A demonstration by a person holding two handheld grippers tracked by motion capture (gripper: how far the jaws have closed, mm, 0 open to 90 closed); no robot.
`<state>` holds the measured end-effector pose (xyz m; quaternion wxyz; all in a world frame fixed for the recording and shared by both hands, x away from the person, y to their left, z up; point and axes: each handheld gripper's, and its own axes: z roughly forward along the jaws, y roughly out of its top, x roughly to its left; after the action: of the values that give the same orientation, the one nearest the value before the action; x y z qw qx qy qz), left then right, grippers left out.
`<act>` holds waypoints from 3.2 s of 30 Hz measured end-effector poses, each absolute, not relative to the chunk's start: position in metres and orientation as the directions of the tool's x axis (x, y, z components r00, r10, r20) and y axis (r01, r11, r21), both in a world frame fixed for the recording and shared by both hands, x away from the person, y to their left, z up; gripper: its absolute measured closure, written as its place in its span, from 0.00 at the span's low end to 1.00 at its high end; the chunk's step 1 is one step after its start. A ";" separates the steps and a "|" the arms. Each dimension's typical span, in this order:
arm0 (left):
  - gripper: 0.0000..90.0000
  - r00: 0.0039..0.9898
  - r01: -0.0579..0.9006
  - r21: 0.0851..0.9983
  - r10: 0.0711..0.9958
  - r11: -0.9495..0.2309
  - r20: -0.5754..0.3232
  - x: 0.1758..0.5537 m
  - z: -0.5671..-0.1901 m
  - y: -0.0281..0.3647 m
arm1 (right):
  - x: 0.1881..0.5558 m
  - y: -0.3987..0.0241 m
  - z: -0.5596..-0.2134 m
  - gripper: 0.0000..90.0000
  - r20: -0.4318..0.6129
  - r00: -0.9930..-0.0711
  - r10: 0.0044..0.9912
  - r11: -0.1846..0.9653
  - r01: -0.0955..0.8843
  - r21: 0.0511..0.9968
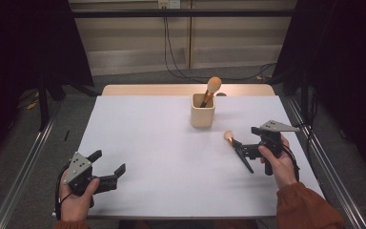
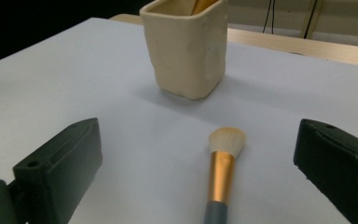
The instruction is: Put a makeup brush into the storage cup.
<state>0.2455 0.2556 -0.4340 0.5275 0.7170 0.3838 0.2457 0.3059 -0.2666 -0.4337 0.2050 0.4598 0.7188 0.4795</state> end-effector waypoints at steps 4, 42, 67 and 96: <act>0.03 0.586 0.296 0.943 0.808 -0.151 -0.054 0.247 -0.435 0.254 | 0.318 -0.265 -0.432 0.02 0.136 -0.534 0.835 0.212 0.540 0.814; 0.03 0.591 0.295 0.938 0.806 -0.179 -0.032 0.248 -0.436 0.253 | 0.381 -0.245 -0.439 0.04 0.177 -0.564 0.806 0.472 0.794 0.382; 0.03 0.599 0.293 0.937 0.800 -0.189 -0.026 0.248 -0.436 0.252 | 0.397 -0.227 -0.447 0.38 0.118 -0.588 0.800 0.569 0.807 0.158; 0.03 0.599 0.302 0.934 0.800 -0.190 -0.031 0.247 -0.437 0.253 | 0.398 -0.216 -0.451 0.65 0.032 -0.564 0.825 0.560 0.824 0.089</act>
<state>0.2470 0.2532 -0.4371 0.5134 0.7321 0.3763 0.2425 0.3979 -0.2162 -0.4513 0.0068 0.4666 0.8832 0.0468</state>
